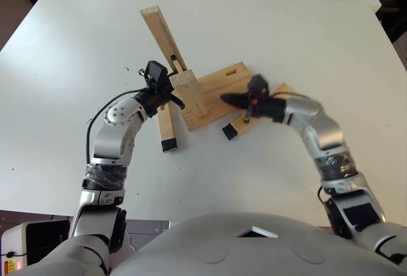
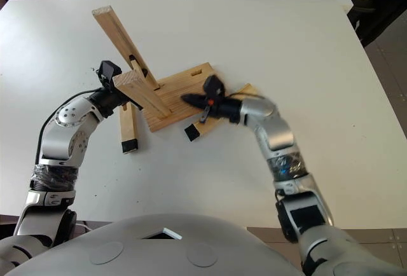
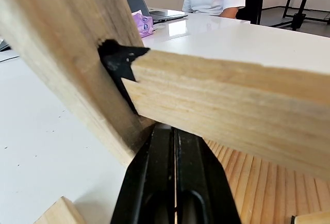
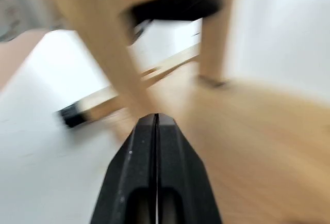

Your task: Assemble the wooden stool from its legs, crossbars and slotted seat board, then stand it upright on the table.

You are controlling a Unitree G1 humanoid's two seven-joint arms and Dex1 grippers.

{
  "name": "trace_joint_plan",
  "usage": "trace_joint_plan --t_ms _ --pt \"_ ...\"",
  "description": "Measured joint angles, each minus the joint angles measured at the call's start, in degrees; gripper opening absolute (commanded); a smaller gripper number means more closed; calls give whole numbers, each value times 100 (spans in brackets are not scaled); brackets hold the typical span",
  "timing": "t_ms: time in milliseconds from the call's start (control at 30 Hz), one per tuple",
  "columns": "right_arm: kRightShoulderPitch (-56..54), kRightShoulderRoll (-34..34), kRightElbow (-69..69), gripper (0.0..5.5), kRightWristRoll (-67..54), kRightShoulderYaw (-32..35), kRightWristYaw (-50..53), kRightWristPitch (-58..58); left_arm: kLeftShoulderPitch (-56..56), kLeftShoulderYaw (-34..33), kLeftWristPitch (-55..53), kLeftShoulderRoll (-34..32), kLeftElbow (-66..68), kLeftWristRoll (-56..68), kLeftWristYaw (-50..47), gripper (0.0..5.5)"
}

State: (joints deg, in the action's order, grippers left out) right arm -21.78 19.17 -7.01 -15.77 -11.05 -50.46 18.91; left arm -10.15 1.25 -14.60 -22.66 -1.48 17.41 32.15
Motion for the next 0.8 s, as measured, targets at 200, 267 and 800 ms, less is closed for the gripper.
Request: trace_joint_plan --t_ms 200,267,800 --pt "-1659 184 -2860 2 1309 -369 93 -1656 241 -119 -74 -26 -325 64 81 0" --pt "-1832 151 -3615 2 1637 -521 106 -2100 356 -151 -182 -114 -525 121 171 0" --pt "-3313 -182 -6696 2 2807 -483 1181 -3326 2141 299 -1559 -1069 -2929 1274 1278 0"
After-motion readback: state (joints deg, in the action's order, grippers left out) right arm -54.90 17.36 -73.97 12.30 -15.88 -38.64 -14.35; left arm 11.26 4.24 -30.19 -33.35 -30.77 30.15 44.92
